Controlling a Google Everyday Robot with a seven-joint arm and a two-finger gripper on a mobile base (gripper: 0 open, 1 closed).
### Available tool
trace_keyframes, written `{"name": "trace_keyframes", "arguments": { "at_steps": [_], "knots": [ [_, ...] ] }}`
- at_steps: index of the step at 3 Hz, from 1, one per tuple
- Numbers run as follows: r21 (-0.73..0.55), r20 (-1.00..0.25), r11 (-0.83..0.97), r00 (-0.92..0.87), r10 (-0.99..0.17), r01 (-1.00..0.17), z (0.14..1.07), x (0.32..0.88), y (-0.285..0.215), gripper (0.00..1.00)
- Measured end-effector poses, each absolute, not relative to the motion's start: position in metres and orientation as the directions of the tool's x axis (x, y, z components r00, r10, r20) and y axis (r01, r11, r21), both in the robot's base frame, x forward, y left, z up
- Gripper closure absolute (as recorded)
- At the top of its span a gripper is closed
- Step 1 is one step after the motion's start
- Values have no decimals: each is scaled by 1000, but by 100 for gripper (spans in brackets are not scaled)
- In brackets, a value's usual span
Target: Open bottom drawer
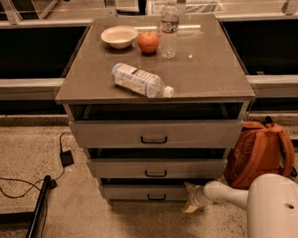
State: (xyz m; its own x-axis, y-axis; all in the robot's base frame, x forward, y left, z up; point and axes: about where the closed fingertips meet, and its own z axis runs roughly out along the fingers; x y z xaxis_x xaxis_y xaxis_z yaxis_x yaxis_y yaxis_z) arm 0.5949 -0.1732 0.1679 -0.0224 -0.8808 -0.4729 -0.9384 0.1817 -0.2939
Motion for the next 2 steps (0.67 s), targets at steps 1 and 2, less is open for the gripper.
{"name": "trace_keyframes", "arguments": {
  "at_steps": [1,2],
  "knots": [
    [-311,-457,160,0,-889,-937,176,579,-169,26],
    [-302,-442,136,12,-897,-943,177,547,-167,26]
  ]
}}
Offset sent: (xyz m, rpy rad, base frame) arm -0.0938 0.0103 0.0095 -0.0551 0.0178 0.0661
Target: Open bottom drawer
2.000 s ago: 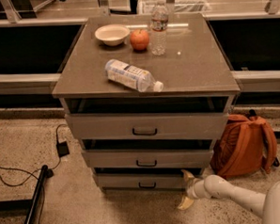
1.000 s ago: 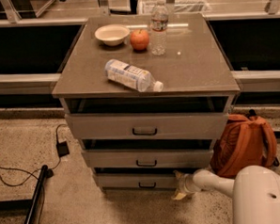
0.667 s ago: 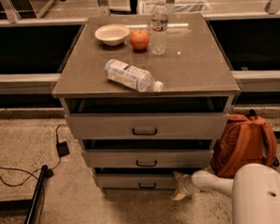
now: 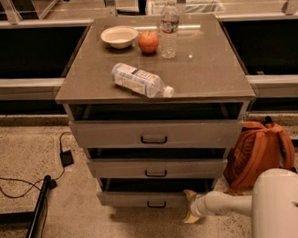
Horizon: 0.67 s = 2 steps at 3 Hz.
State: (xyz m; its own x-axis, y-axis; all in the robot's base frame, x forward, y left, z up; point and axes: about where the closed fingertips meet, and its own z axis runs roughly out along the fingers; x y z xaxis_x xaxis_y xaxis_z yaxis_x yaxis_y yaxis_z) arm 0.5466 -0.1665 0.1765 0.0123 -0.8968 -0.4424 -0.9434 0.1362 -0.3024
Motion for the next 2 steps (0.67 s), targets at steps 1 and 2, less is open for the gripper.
{"name": "trace_keyframes", "arguments": {
  "at_steps": [1,2],
  "knots": [
    [-281,-450,133,8,-893,-951,177,513,-166,27],
    [-294,-478,159,1,-878,-942,193,476,-166,29]
  ]
}}
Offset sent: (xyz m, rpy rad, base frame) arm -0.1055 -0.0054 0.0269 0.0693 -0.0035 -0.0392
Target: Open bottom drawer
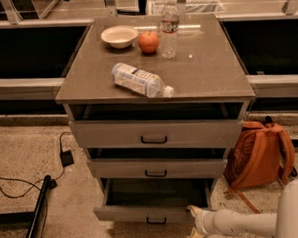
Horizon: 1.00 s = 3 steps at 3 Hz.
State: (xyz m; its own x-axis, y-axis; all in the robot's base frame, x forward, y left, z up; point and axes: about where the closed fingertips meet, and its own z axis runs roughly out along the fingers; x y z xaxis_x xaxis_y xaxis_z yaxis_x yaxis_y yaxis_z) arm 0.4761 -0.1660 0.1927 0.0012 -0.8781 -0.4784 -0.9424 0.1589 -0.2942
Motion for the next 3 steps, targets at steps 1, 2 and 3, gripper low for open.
{"name": "trace_keyframes", "arguments": {
  "at_steps": [1,2,3],
  "knots": [
    [-329,-487,157,24,-873,-931,215,460,-163,29],
    [-354,-480,144,47,-876,-924,229,476,-155,30],
    [-368,-475,144,53,-878,-919,234,497,-151,30]
  ]
}}
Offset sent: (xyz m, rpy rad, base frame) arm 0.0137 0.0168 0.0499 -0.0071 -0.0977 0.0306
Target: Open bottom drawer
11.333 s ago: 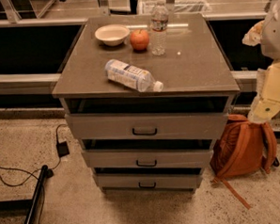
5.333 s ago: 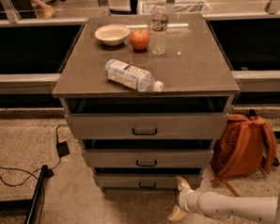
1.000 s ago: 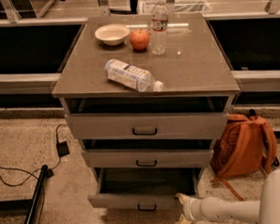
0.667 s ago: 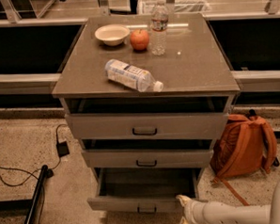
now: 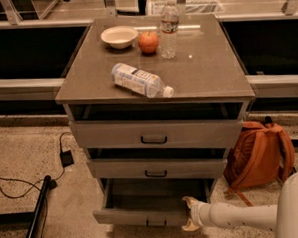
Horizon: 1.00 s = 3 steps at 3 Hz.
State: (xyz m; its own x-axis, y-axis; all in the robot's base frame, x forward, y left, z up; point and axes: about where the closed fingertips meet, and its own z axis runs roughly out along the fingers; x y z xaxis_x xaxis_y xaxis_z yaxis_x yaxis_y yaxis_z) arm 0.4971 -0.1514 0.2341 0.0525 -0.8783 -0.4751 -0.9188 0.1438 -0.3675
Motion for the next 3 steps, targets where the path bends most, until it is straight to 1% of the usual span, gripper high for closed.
{"name": "trace_keyframes", "arguments": {
  "at_steps": [1,2,3],
  "knots": [
    [-381,-492,165,48,-869,-910,243,524,-151,32],
    [-375,-544,207,33,-838,-903,241,546,-154,48],
    [-311,-596,247,-14,-803,-918,228,567,-164,71]
  ]
}}
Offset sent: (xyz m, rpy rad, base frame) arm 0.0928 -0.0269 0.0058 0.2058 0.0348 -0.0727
